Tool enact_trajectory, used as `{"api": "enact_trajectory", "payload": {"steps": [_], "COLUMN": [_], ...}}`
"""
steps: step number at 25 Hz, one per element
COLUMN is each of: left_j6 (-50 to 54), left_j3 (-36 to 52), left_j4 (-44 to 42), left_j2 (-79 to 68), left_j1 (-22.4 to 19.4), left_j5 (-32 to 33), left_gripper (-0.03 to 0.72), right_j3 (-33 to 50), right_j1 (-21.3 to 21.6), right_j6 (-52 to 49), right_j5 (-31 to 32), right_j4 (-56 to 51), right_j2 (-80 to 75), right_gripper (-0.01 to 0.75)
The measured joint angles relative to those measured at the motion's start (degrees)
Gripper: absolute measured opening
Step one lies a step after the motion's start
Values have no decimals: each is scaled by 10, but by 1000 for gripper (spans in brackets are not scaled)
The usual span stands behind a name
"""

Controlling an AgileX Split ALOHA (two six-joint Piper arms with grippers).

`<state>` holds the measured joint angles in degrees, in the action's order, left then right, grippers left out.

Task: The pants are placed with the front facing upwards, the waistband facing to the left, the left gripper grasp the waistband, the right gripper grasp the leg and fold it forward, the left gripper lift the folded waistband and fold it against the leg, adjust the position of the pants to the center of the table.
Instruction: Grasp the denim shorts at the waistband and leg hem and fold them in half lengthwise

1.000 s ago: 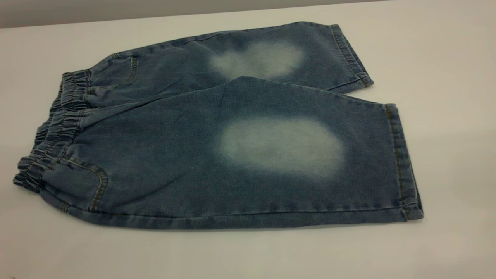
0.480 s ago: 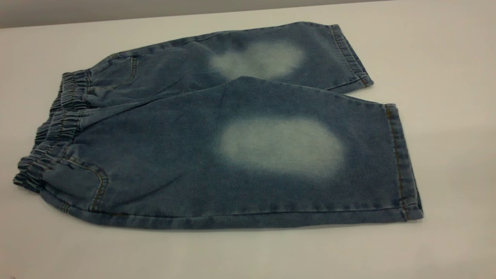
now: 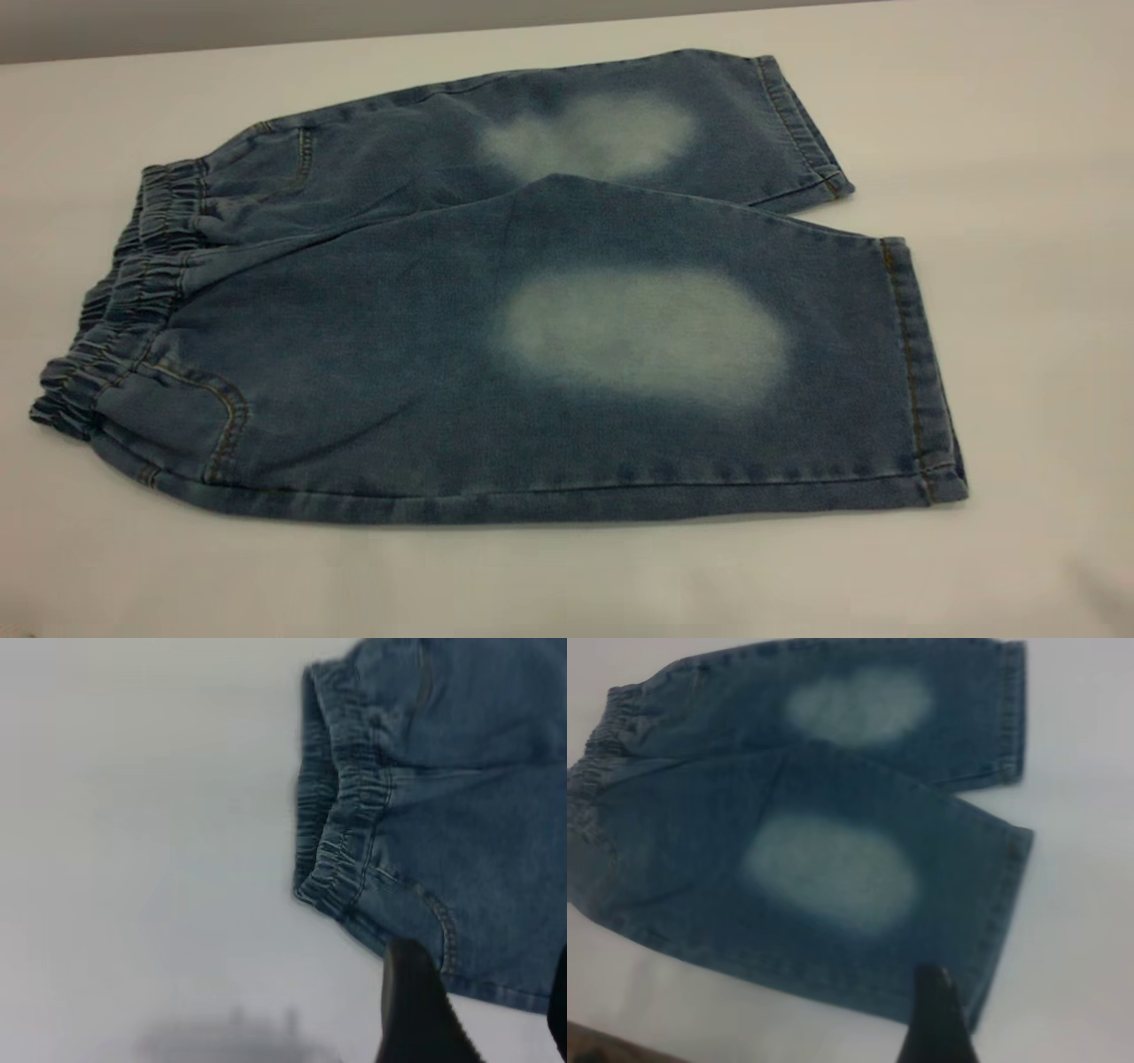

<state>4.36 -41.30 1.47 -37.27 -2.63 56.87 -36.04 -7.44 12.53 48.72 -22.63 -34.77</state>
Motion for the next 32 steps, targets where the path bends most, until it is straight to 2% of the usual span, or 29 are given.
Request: {"api": "enact_trajectory", "payload": {"steps": [5,12,19,24,32], "left_j6": [-15,-23,-23,-10,-73], "left_j3": [0,5,8,9,38], "left_j4": [1,-3,-24,-8,127], "left_j2": [-128,-263,-361,-376,-375], "left_j1": [0,-1,-6,-59,-172], "left_j5": [-37,-75,-117,-156,-157], "left_gripper": [341,341,341,341,341], "right_j3": [0,0,0,0,0], "right_j1": [0,0,0,0,0], "right_j6": [18,48,70,72,74], "right_j5": [-79,-103,-115,-114,-113], "right_j4": [-40,-49,-80,-90,-90], "right_j2": [-110,-230,-245,-245,-247], "right_gripper": [425,425,425,425,425]}}
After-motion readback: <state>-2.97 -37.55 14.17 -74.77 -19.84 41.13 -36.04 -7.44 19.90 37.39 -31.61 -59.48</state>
